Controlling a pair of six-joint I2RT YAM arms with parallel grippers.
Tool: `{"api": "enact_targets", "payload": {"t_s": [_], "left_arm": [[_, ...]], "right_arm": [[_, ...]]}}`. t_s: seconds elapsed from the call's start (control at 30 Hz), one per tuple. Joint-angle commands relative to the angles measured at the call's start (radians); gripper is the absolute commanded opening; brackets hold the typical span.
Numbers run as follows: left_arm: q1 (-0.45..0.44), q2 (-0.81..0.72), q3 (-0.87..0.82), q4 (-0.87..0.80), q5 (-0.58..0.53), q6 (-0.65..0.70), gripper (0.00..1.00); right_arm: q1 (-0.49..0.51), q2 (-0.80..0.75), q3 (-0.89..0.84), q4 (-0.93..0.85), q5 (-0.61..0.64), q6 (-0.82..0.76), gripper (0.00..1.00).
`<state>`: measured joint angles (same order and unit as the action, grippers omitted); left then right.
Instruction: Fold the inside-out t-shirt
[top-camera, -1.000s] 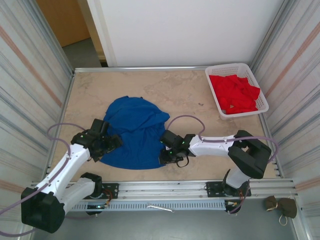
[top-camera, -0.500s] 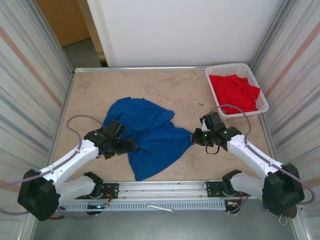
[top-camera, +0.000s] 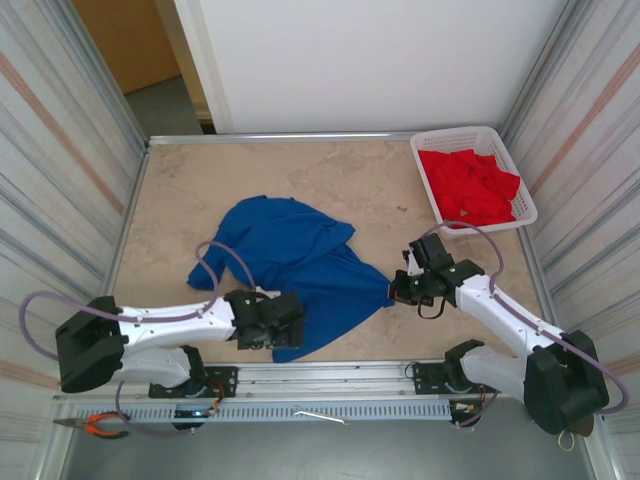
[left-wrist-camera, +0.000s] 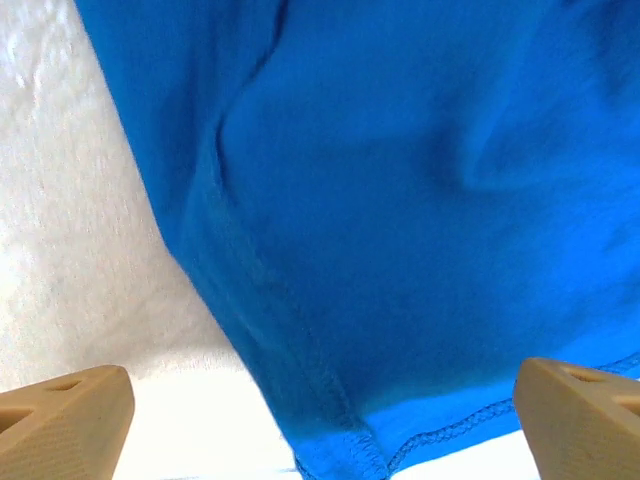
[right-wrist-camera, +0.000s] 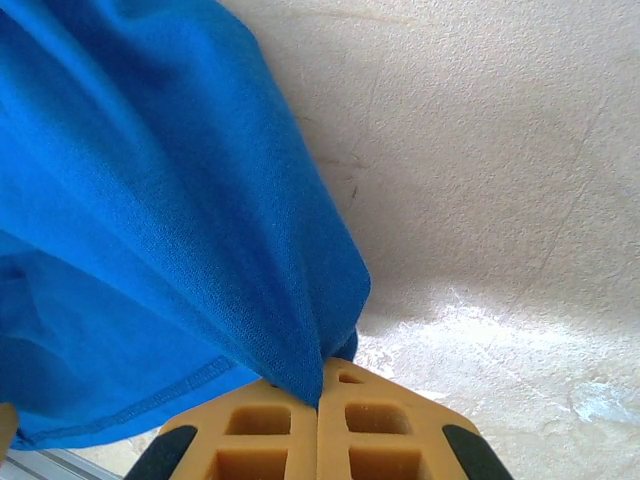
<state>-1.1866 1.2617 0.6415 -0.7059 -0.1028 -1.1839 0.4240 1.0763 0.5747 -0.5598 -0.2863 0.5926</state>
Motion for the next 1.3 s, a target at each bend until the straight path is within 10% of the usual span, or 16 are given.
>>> {"api": "enact_targets", "payload": {"t_s": [0.0, 0.27, 0.4, 0.57, 0.83, 1.03, 1.27], "left_arm": [[-0.047, 0.030, -0.008, -0.029, -0.072, -0.138, 0.94], [-0.061, 0.107, -0.018, 0.074, -0.088, -0.120, 0.48], [-0.009, 0.111, -0.013, 0.098, -0.079, -0.066, 0.00], [0.212, -0.070, 0.102, 0.058, -0.060, 0.150, 0.00], [0.818, 0.003, 0.756, 0.072, 0.335, 0.495, 0.00], [0.884, 0.246, 1.469, -0.139, 0.354, 0.581, 0.00], [0.895, 0.105, 1.383, -0.076, 0.380, 0.503, 0.00]], "right_arm": [[-0.007, -0.028, -0.008, -0.023, -0.013, -0.020, 0.00], [-0.011, -0.058, 0.004, -0.045, -0.025, -0.019, 0.00], [-0.018, -0.082, 0.054, -0.086, -0.041, -0.020, 0.00], [-0.083, -0.047, 0.225, -0.100, -0.102, -0.044, 0.00], [-0.280, 0.342, 0.942, -0.074, -0.316, -0.029, 0.00], [-0.369, 0.498, 1.468, -0.050, -0.452, 0.156, 0.00], [-0.435, 0.330, 1.454, 0.029, -0.526, 0.270, 0.00]]}}
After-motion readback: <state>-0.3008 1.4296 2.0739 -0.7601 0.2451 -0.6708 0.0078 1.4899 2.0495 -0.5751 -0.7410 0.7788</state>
